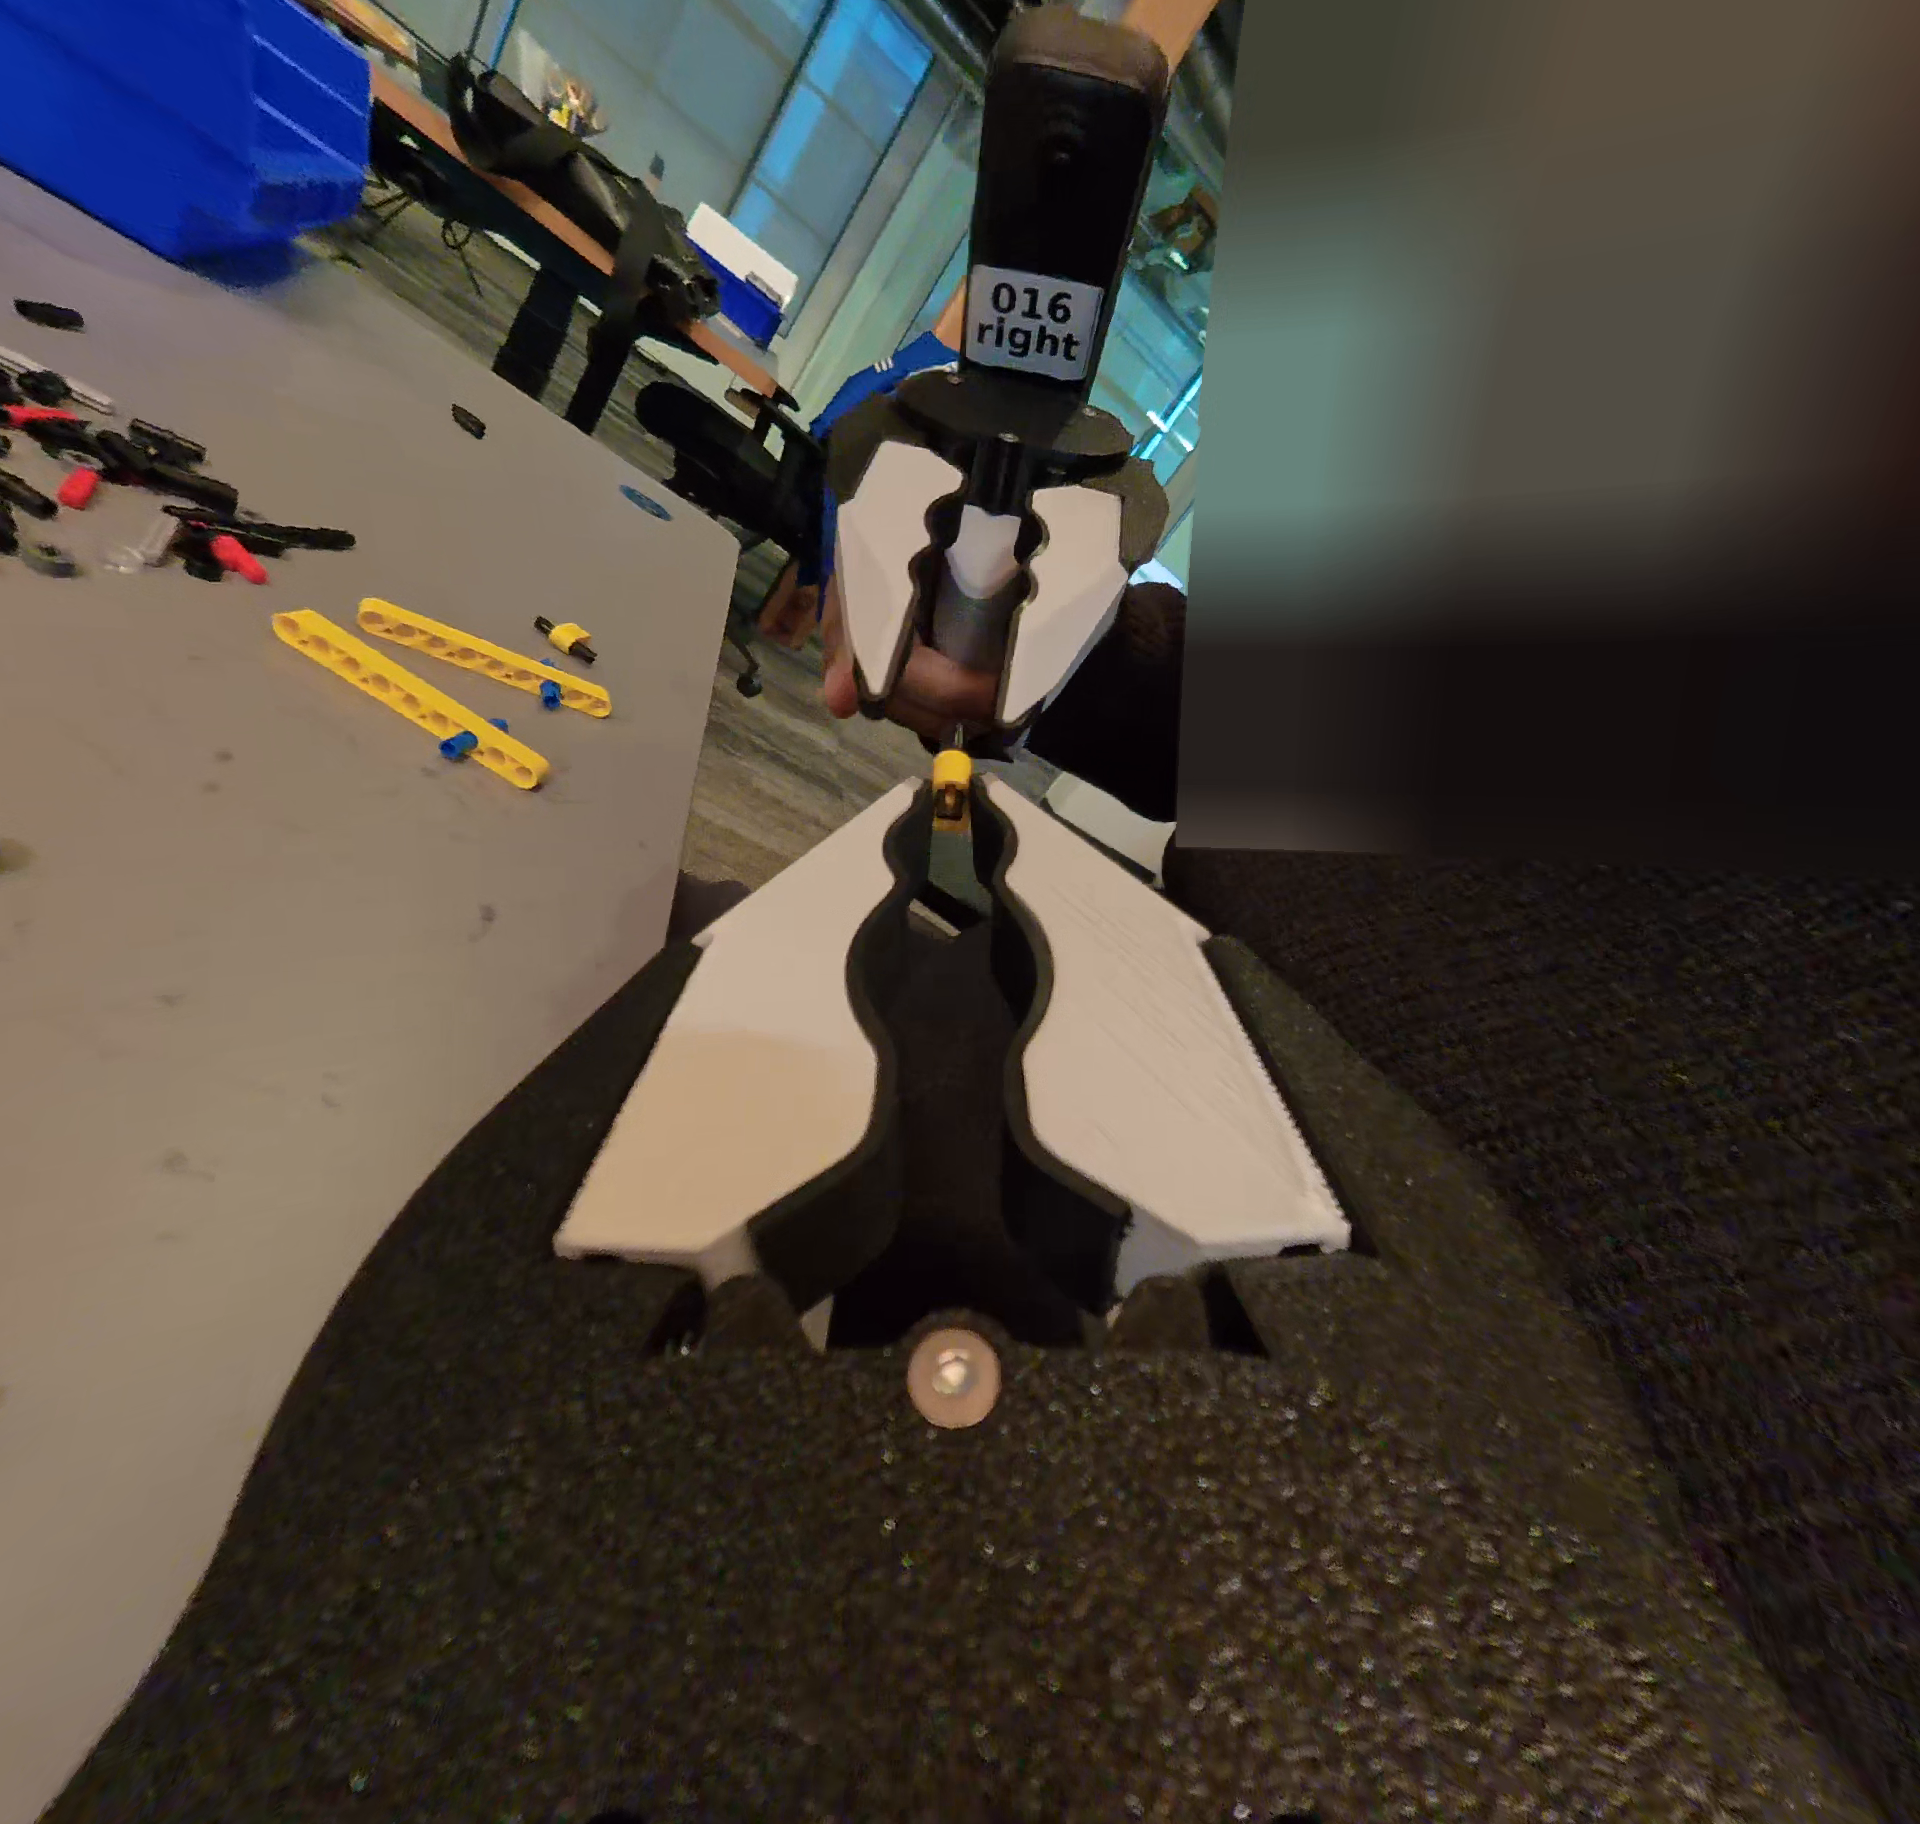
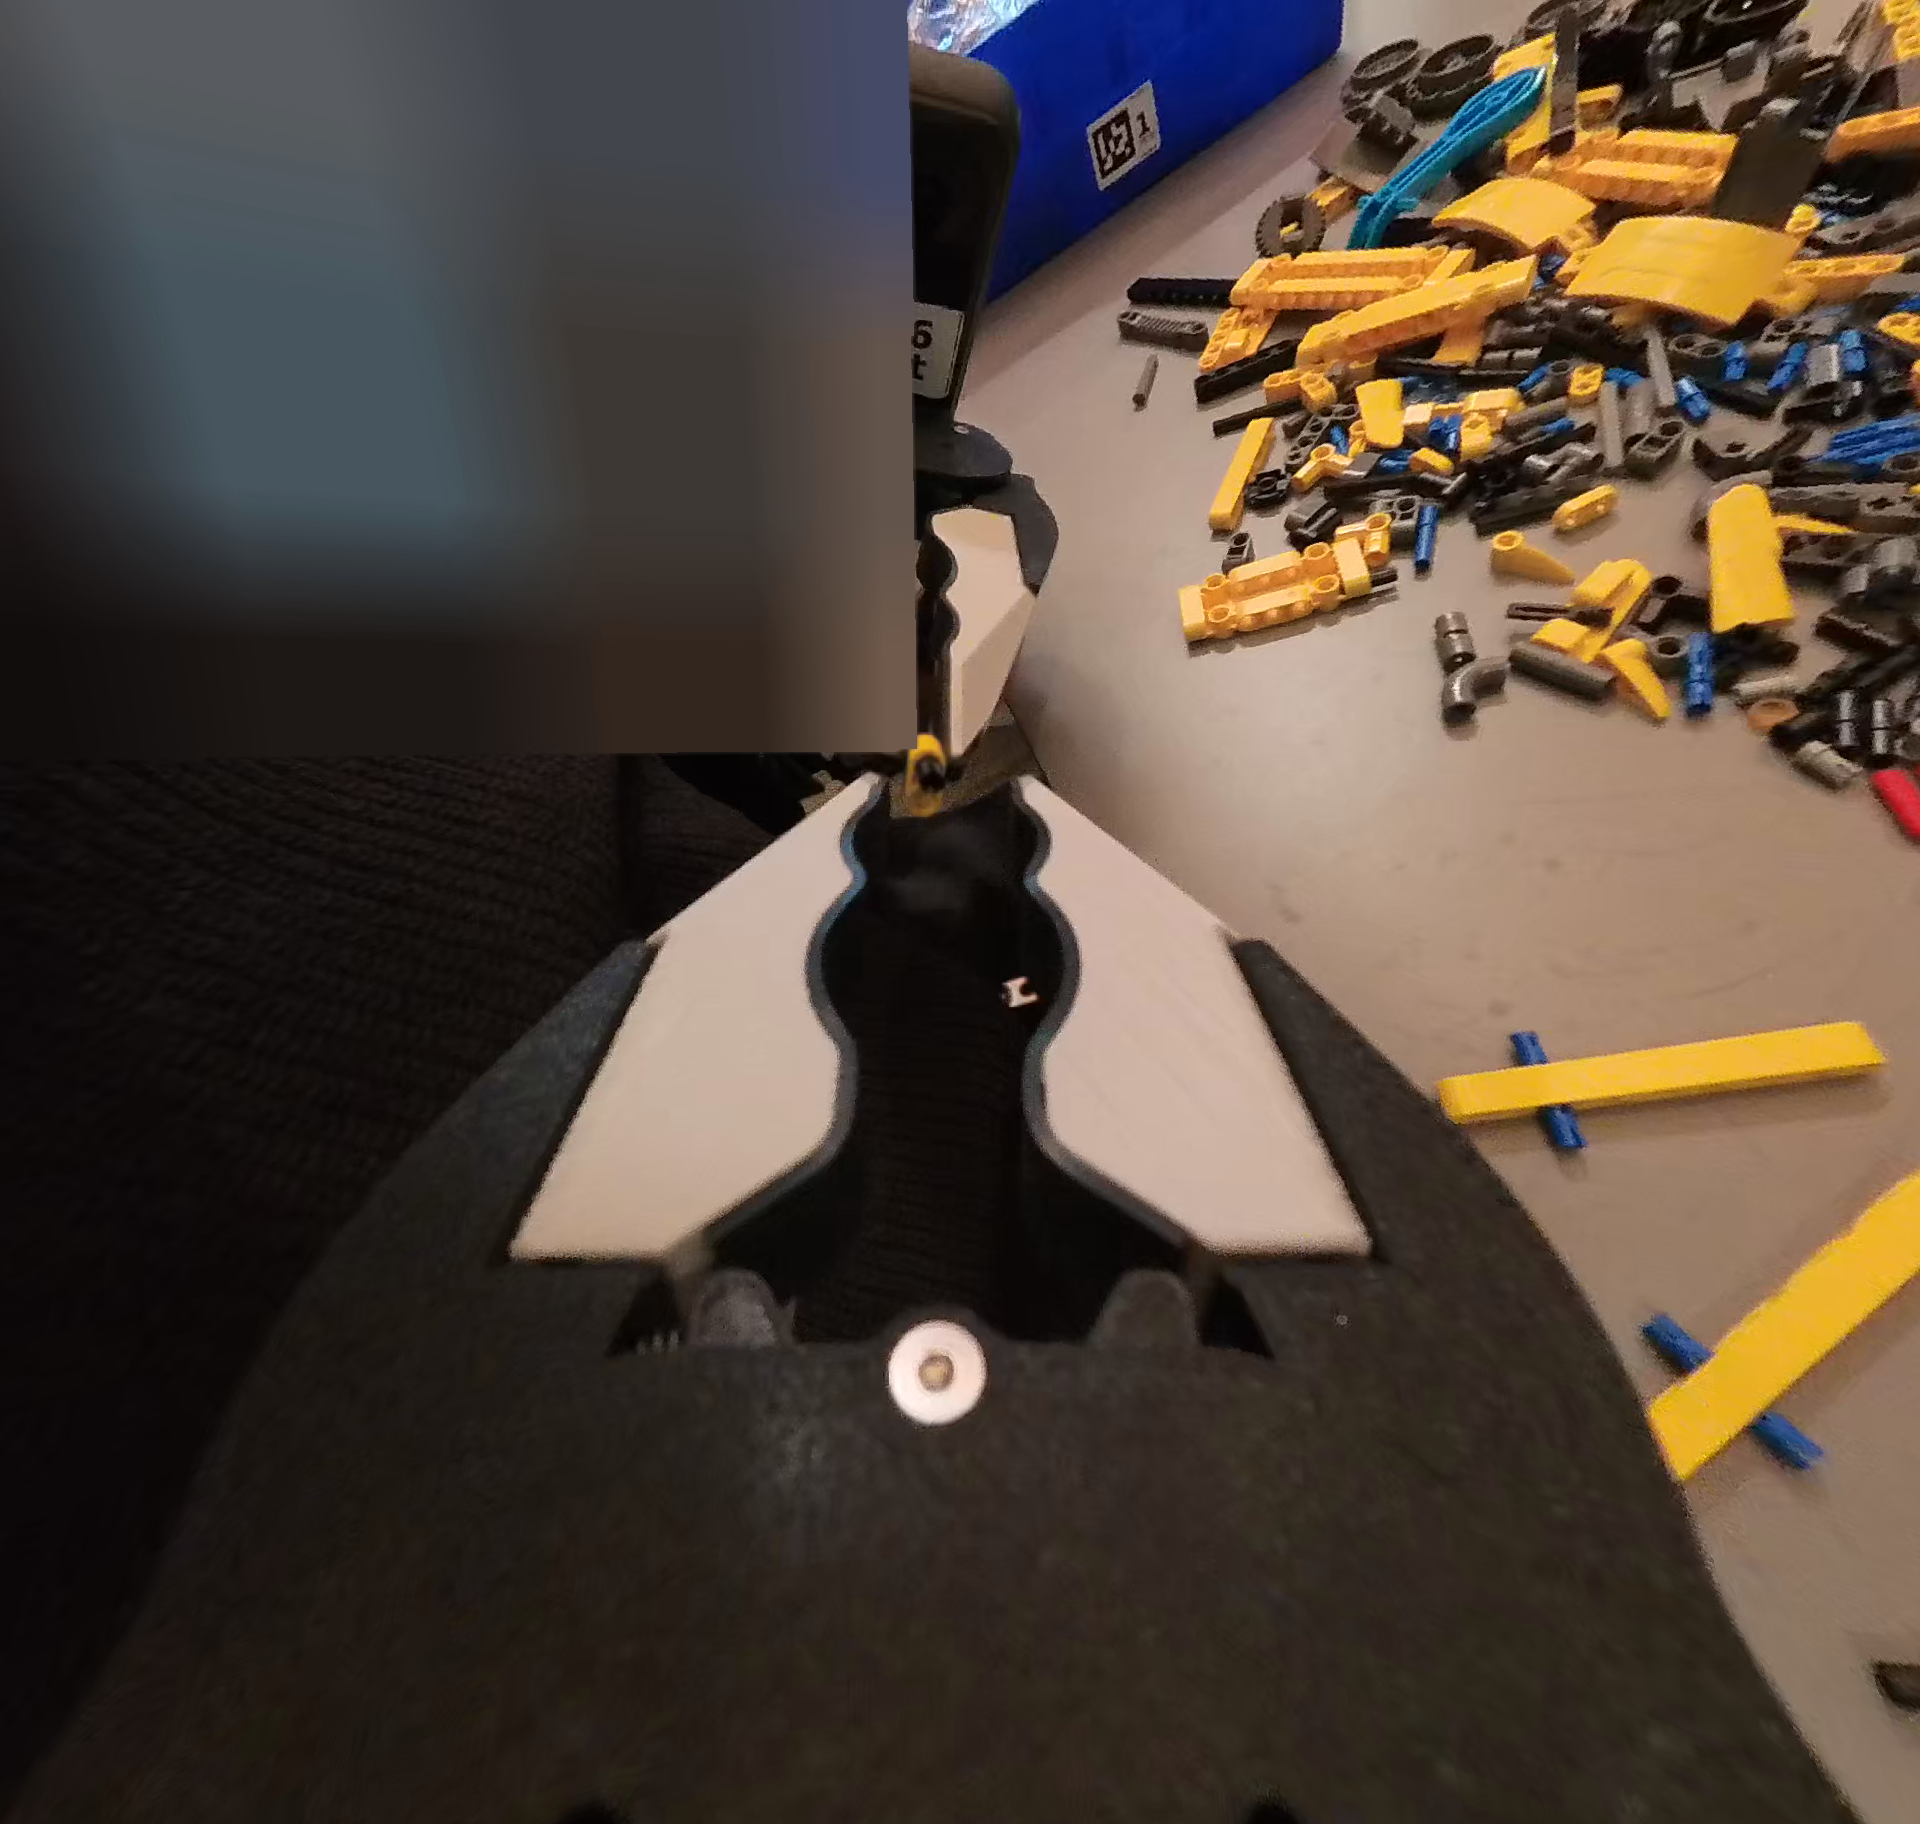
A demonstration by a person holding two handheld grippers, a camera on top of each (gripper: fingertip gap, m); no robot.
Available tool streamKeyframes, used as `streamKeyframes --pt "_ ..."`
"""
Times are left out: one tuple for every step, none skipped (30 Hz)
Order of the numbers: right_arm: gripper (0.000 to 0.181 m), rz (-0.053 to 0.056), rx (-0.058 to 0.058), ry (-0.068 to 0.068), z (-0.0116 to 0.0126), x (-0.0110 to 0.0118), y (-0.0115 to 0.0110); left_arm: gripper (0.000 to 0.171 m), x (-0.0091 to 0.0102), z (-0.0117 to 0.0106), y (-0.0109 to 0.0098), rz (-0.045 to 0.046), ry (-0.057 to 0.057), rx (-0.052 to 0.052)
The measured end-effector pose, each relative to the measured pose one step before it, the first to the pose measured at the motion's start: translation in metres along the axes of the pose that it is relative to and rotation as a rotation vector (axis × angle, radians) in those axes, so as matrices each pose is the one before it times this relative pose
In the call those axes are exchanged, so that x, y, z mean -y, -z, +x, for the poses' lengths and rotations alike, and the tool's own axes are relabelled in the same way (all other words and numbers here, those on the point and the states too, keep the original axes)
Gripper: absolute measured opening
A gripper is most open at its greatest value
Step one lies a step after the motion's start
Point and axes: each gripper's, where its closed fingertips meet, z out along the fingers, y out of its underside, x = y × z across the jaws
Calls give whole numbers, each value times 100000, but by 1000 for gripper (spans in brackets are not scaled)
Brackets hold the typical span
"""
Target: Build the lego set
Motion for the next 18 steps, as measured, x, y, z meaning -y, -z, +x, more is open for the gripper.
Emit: streamKeyframes --pt "21 326 858 -1361 -54 -57 46 6 72 111 23 509 727 -1199" --pt "19 323 1681 -1860 -155 -72 -18 6 -45 79 -46 -161 101 -510" --pt "16 465 1647 -1890 -143 -71 -47 6 -142 17 -82 -783 -549 307" --pt "13 372 1292 -1566 -102 -76 -68 6 -147 44 -104 -883 -591 235" --pt "11 337 1282 -1144 -100 -62 -61 6 -111 63 -79 -722 -449 107" --pt "10 128 1378 -624 -149 -63 -40 6 -97 -16 -74 -654 -573 588" --pt "6 -353 860 -44 -91 -106 -33 6 -55 38 -40 -426 -444 241" --pt "5 -389 -105 187 37 -84 -10 6 -47 -26 -18 -333 -284 372" --pt "5 -283 54 227 -2 -30 10 6 -36 4 -17 -256 -142 117" --pt "5 -400 216 183 -28 -29 5 6 -70 47 -50 -496 -152 -117" --pt "5 -548 289 127 -40 -69 5 6 -70 21 -36 -412 -423 77" --pt "5 -679 243 82 -26 -85 -6 6 -22 24 -4 -57 -457 115" --pt "5 -772 70 261 -21 -111 -18 6 -42 2 -28 -256 -281 251" --pt "4 -1076 -271 451 29 -143 -6 5 -81 -62 -40 -484 -400 710" --pt "4 -1425 -482 501 65 -191 -5 5 -72 -97 -44 -281 -713 1145" --pt "3 -2064 35 374 -9 -311 -76 5 68 28 11 595 -575 361" --pt "3 -3120 1568 124 -294 -533 -309 4 357 301 -57 1990 489 -1649" --pt "3 -2986 1965 774 -513 -581 -734 1 88 671 -471 296 606 -3490"
